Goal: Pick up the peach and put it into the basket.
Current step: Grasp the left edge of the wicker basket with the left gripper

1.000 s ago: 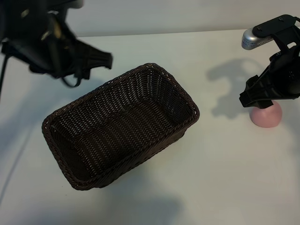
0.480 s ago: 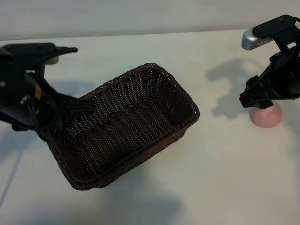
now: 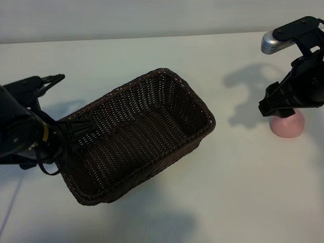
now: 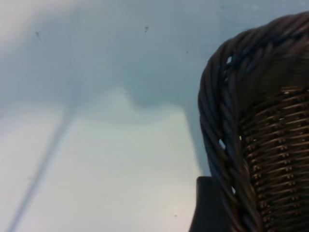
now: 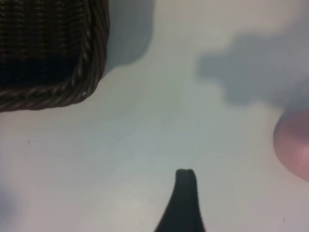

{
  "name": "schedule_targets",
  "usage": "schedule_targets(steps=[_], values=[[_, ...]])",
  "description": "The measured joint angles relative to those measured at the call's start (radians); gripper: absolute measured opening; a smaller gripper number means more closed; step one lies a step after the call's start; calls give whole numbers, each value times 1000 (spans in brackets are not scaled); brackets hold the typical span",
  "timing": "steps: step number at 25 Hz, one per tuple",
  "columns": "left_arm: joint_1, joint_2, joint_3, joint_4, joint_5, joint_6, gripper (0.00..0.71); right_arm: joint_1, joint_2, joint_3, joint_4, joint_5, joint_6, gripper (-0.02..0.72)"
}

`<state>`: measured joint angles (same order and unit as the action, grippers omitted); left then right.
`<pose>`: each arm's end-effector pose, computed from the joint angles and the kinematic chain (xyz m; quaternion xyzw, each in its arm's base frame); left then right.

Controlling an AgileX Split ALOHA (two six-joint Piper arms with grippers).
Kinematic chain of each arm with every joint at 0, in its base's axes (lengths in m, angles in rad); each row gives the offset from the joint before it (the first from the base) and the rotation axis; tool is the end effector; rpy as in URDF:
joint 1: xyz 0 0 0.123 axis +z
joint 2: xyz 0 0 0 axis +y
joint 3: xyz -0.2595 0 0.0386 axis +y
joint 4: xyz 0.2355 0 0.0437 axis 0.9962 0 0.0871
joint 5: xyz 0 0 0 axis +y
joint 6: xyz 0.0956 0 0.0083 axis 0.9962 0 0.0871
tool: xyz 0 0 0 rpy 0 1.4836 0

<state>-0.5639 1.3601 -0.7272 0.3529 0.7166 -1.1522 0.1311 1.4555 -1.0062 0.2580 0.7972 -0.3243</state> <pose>0.2063 -0.1047 0.1927 -0.1738 0.9638 -0.0266 0.2005 0.2740 0.0538 0.2364 -0.1517 0.9613 0.0884 0.2121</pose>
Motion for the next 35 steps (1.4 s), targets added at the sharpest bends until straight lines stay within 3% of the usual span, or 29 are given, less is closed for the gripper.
schedule_targets(steps=[13, 18, 27, 35], values=[[0, 0, 24, 20, 8, -75, 500, 0, 0, 0, 0, 5, 0, 595], [4, 1, 79, 48, -46, -150, 500, 0, 0, 0, 0, 8, 1, 595], [96, 73, 88, 20, -153, -110, 500, 0, 0, 0, 2, 8, 1, 595], [103, 167, 88, -67, -248, -38, 501, 0, 0, 0, 10, 8, 1, 595]])
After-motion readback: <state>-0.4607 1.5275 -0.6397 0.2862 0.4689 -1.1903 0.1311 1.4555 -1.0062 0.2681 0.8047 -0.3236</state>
